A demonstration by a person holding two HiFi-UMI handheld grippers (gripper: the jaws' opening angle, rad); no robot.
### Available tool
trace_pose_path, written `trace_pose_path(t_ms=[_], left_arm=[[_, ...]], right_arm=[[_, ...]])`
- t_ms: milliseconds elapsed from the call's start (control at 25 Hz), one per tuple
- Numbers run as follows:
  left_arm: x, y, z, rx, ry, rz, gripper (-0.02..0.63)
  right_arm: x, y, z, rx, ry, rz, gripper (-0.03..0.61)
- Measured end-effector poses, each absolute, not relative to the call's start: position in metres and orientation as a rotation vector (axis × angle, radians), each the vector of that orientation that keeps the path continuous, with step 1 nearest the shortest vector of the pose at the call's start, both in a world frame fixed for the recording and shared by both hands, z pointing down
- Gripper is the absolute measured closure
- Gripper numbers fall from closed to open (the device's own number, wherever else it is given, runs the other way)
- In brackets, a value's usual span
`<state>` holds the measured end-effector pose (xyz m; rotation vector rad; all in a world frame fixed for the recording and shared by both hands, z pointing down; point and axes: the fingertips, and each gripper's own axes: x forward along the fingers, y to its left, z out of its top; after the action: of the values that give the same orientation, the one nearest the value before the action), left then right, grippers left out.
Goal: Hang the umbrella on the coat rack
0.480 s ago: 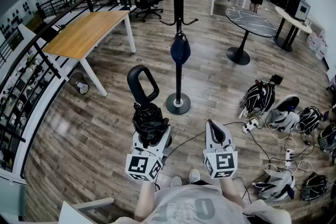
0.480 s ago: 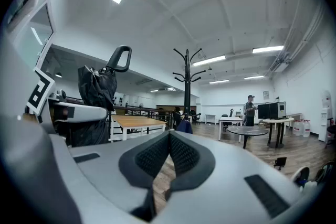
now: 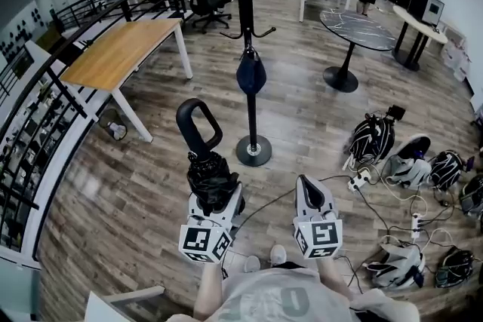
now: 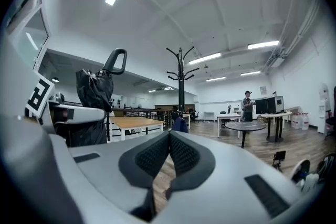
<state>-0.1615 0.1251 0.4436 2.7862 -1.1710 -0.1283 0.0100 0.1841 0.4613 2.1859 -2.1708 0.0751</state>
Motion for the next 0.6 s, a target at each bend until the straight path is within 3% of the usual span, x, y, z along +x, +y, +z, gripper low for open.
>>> trace_pose_path(t_ms=[600], left_arm=[[-0.099,0.132,0.465,2.733,-1.232,-0.183,0.305]], right_arm=[[0.088,0.197,0.504,2.142,-2.24,0.156,0.548]])
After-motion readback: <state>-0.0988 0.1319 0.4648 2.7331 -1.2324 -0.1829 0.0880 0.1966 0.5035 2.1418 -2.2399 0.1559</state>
